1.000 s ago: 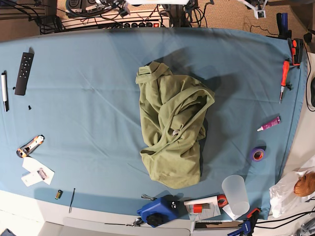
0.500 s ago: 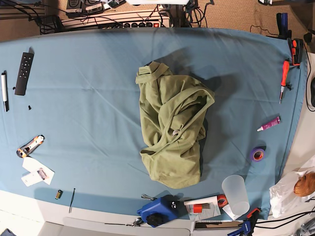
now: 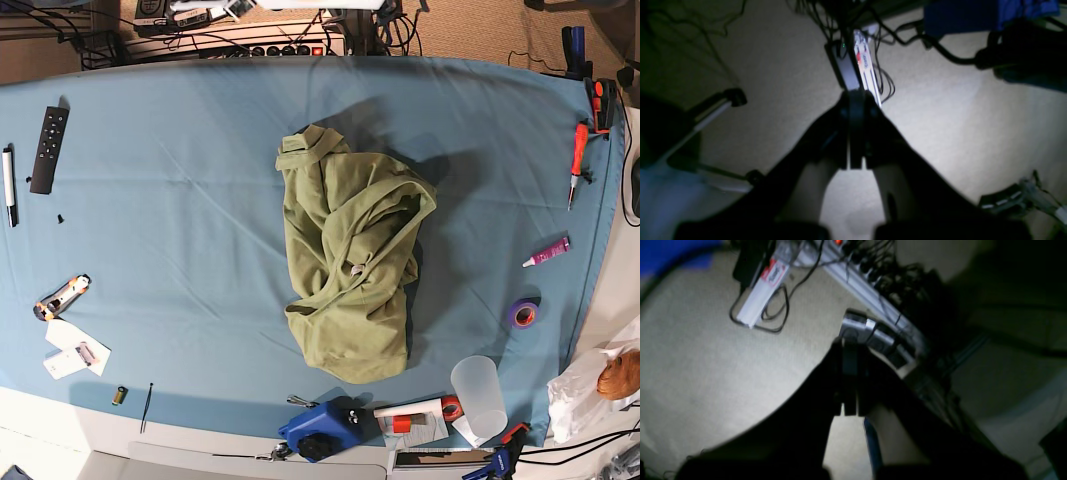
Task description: Layout the t-shirt on the table in an organized manner, then fold the t-shirt properly
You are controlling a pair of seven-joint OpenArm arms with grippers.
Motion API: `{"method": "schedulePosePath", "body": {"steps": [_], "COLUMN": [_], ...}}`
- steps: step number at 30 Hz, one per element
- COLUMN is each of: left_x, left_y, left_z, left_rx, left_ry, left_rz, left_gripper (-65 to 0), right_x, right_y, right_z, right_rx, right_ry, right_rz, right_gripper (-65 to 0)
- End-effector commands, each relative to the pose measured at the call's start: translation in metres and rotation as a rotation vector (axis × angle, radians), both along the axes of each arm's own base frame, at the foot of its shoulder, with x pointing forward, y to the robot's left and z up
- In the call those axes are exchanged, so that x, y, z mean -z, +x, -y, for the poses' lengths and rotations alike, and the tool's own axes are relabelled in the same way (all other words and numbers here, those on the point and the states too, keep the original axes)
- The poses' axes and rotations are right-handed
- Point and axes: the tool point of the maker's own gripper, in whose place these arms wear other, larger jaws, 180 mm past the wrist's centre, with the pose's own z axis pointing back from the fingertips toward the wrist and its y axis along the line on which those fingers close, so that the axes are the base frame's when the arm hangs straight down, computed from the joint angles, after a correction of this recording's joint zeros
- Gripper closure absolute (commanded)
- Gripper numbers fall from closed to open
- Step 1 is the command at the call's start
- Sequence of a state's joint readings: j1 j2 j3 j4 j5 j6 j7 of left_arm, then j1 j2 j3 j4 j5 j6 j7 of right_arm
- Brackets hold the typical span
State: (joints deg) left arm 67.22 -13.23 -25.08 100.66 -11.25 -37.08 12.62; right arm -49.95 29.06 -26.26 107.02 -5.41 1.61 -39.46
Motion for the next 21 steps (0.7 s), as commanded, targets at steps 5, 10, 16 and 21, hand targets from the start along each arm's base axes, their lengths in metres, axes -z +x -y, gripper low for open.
{"method": "schedulePosePath", "body": {"steps": [5, 10, 16, 21], "left_x": [-0.035, -0.07, -0.111, -0.13], "left_y": [0.025, 0.06, 0.1, 0.133], "left_z": [-0.009, -0.026, -0.028, -0.017], "left_rx": [-0.046, -0.104, -0.101, -0.061], "left_ry": [-0.006, -0.001, 0.0, -0.008], "left_rz": [0.016, 0.094, 0.255, 0.379], "left_gripper": [0.0, 0.0, 0.0, 0.0], "right_x": [-0.044, -0.086, -0.127, -0.137], "right_y": [0.036, 0.073, 0.105, 0.13], "right_z": [-0.023, -0.034, -0.038, -0.035], "right_rx": [0.004, -0.011, -0.025, -0.036], "right_ry": [0.053, 0.063, 0.052, 0.029], "right_rz": [0.107, 0.273, 0.429, 0.516], "right_gripper": [0.0, 0.0, 0.0, 0.0]}}
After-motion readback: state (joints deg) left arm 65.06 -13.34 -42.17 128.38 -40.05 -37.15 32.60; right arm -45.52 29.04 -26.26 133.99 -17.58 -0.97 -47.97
